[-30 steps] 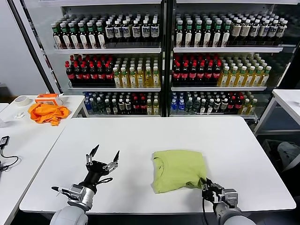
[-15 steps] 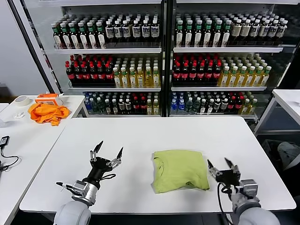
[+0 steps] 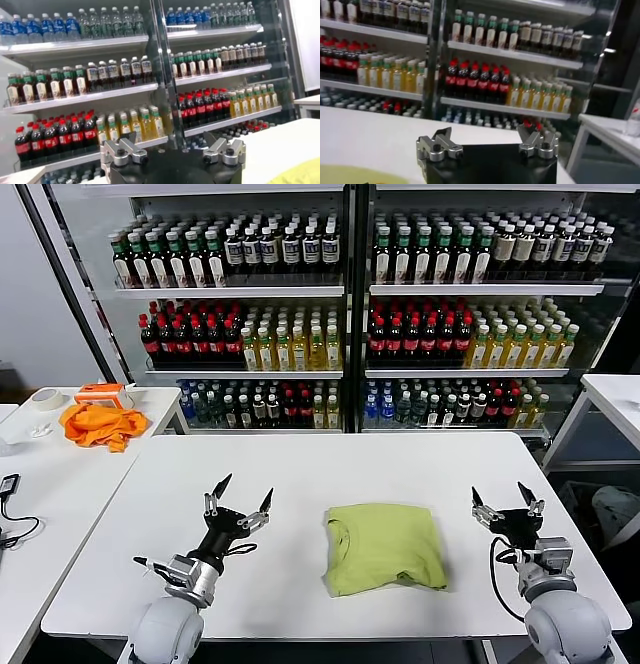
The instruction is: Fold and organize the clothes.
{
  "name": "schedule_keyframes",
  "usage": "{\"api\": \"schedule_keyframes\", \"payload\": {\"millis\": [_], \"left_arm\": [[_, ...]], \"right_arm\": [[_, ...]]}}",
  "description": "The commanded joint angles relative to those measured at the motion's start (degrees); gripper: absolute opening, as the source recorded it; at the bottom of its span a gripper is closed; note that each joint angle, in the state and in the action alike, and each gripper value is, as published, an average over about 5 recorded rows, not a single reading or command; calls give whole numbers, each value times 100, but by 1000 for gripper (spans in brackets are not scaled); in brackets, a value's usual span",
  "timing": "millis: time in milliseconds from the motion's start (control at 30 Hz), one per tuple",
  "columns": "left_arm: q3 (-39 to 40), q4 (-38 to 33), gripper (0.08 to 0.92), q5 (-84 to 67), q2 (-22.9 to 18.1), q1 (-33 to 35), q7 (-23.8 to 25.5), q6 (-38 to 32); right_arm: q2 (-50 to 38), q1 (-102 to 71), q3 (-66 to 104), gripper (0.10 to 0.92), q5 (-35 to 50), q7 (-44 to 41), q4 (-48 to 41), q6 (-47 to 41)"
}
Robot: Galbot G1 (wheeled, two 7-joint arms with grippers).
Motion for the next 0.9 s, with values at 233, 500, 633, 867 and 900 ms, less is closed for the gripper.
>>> {"api": "schedule_keyframes", "payload": {"millis": [233,500,633,867,900], "left_arm": [[150,280,822,191,-18,-384,-19,-198],[220,303,823,313,-106,-497,-380,-139],[244,302,822,405,-221,-533,-490,-179],[243,436,823,569,-334,-641,-395,-234],[233,458,823,572,-346,-653,-361,-251]], "right_arm": [[82,540,198,823,-548,-469,-1045,772],[105,616,162,823,-758,-593,-1087,854],[85,618,137,823,-838,-599,-1146,945],[-31,607,127,823,-837,-706,-1138,931],[-38,602,115,823,-838,-723,-1128,931]]}}
